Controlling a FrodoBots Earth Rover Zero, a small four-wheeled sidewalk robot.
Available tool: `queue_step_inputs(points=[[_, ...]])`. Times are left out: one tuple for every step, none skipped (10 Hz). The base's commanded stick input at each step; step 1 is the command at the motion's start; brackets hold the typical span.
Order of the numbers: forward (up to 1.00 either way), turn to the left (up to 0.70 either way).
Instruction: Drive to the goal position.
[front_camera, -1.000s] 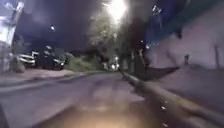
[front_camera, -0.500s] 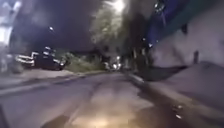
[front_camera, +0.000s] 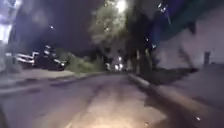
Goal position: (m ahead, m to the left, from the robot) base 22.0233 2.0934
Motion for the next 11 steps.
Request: queue_step_inputs(points=[[0.7, -0.26], [0.7, -0.11], [0.7, 0.0], [0.7, -0.09], [0.7, -0.22], [0.7, -0.33], [0.7, -0.04], [0.7, 0.0], [0.7, 0.0], [0.7, 0.0], [0.7, 0.0]])
